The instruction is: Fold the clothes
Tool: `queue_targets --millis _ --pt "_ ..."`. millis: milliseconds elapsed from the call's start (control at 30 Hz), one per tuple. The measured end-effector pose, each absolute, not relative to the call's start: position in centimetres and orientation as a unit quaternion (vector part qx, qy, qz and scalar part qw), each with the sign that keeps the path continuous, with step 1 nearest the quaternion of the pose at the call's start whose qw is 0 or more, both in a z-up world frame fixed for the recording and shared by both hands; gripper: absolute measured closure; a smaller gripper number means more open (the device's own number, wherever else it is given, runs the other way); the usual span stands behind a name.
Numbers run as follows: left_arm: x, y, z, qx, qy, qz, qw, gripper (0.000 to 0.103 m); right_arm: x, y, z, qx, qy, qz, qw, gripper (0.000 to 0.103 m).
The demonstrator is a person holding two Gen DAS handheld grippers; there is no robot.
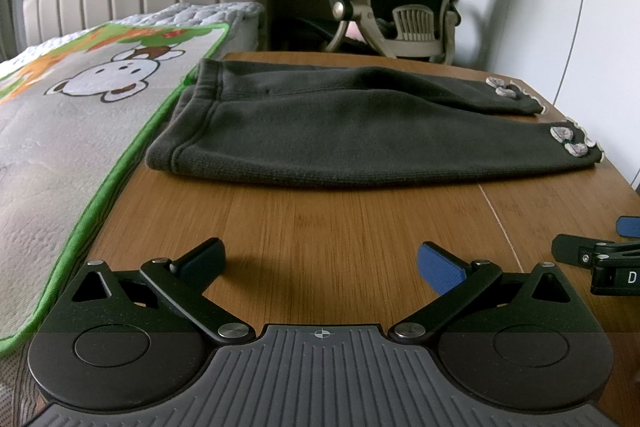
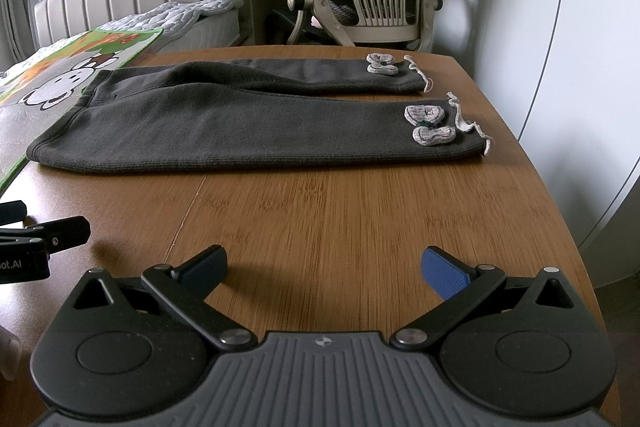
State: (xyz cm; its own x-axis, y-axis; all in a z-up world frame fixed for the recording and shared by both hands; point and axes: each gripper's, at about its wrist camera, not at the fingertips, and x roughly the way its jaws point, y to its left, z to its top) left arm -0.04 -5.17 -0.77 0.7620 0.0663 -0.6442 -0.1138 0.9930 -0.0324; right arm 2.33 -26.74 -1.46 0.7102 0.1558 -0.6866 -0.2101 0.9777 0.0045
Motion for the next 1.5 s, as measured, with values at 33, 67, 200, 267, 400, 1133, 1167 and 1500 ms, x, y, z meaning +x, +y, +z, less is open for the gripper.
queue_targets --millis 33,67,200,267,400,1133,1167,1500 --pt "-0.04 -5.17 -0.77 -0.035 0.342 0.048 0.938 0.0 2.33 -26.73 -1.46 -0.037 0.368 0.099 0.924 0.0" --pt "-0.04 -5.16 -0.77 -0.035 0.342 0.048 0.938 0.0 2.33 -26.73 -1.46 -0.037 0.368 0.099 0.924 0.0" --pt "-0.04 -5.14 -0.76 -0.035 0.341 0.048 0.938 0.0 2.32 -26.73 -1.46 -0.037 0.368 0.099 0.924 0.0" --pt "-0.04 -5.13 -0.76 -0.035 0.341 0.048 0.938 0.0 2.32 -26.72 -1.46 -0.037 0.368 0.099 0.924 0.0" --pt "-0.04 -5.11 -0.76 -0.036 0.341 0.048 0.938 0.0 2.32 -26.73 -1.46 -0.037 0.368 0.099 0.924 0.0" --pt "-0.05 -5.11 -0.78 -0.037 0.341 0.048 0.938 0.0 2.29 -26.67 -1.47 -0.037 0.368 0.1 0.924 0.0" --pt "-0.05 -5.11 -0.78 -0.037 0.341 0.047 0.938 0.0 2.29 -26.68 -1.47 -0.037 0.368 0.101 0.924 0.0" --pt "0.08 -5.29 -0.72 -0.017 0.354 0.038 0.934 0.0 2.37 -26.47 -1.32 -0.052 0.373 0.142 0.916 0.0"
